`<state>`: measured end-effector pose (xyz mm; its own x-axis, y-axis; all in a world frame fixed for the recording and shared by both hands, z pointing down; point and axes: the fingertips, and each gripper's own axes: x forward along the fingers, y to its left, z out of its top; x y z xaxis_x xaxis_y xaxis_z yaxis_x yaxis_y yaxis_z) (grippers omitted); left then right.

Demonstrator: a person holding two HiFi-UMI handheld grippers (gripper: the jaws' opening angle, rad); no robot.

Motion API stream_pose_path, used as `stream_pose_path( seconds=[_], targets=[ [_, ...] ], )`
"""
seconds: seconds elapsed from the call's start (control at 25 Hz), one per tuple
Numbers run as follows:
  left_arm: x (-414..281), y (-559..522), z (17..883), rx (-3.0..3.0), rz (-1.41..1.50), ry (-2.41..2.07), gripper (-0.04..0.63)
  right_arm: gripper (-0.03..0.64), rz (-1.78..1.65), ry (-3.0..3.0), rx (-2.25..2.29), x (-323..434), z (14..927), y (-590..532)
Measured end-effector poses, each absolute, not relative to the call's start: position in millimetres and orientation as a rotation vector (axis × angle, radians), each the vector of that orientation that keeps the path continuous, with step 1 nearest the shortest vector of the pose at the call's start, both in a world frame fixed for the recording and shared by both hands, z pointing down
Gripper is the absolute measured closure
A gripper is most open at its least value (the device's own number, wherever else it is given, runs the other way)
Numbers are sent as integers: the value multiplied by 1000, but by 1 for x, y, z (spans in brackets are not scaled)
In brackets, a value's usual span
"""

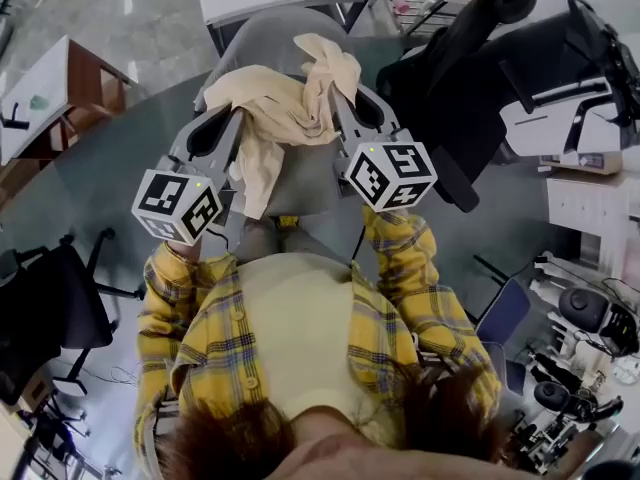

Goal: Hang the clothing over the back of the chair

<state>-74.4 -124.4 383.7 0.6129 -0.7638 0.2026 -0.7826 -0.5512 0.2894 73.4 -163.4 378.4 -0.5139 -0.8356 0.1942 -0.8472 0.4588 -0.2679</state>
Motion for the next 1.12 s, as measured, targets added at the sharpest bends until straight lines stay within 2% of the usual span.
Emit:
stream_pose_path(
  seconds=[0.56,1.12],
  targets=[
    [-96,-181,391,2519,8,-1099,563,579,391,-2532,1663,56,361,-222],
    [-87,-216,411,2444,84,-1231,563,578,305,-2612,1585,69,339,-307]
  ],
)
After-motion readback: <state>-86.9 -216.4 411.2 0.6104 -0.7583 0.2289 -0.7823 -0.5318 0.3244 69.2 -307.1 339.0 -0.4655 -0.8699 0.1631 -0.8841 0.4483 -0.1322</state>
